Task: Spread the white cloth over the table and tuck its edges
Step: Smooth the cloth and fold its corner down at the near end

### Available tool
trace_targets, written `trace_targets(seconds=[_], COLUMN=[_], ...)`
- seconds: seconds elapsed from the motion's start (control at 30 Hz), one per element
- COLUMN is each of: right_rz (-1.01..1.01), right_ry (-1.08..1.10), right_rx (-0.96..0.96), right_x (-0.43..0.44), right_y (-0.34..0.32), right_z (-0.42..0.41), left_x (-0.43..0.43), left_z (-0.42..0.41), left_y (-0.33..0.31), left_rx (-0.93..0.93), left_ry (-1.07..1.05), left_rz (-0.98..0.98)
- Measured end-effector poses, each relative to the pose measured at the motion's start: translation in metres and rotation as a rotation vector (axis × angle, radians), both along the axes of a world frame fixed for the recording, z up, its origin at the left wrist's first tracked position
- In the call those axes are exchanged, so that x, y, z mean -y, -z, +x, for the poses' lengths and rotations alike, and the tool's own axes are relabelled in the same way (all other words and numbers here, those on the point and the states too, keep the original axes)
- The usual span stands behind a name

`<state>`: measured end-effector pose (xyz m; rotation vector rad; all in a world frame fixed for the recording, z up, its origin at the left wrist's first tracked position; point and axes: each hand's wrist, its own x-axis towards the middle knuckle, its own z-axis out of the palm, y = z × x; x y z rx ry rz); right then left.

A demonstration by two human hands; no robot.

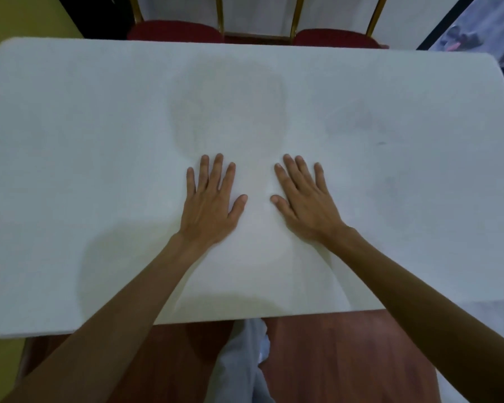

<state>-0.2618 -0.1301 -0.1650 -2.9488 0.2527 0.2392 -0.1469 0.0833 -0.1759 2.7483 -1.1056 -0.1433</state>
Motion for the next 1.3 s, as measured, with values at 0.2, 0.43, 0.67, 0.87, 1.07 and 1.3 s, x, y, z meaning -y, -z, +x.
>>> trace_targets(seconds=[0.2,0.43,0.67,0.87,1.07,1.3], right_rz=[-0.006,-0.022,-0.007,-0.041,0.015,-0.008], right_ry=[-0.021,-0.043,-0.147,0.167,0.002,-0.380], right_rx=[-0.007,-0.010,0.032,-0.031,0.001,0.086], right_x=[0.037,0.085,0.126,0.266,0.214,0.222], right_y=[-0.003,-0.002,0.002,-0.003,-0.008,0.005], right_z=[0.060,0.139,0.156,0.175,0.188,0.155], left_x=[0.049,0.109,0.164,0.163,0.165,0.169], left_z=[0.054,0.118,0.159,0.158,0.156,0.156], left_y=[-0.001,-0.008,-0.002,0.000,-0.002,-0.002], left_rx=[-0.002,-0.003,0.023,0.037,0.031,0.046], left_ry=[0.002,0.001,-0.047,-0.049,-0.063,-0.088], left_rz=[0.024,0.064,0.069,0.055,0.076,0.037])
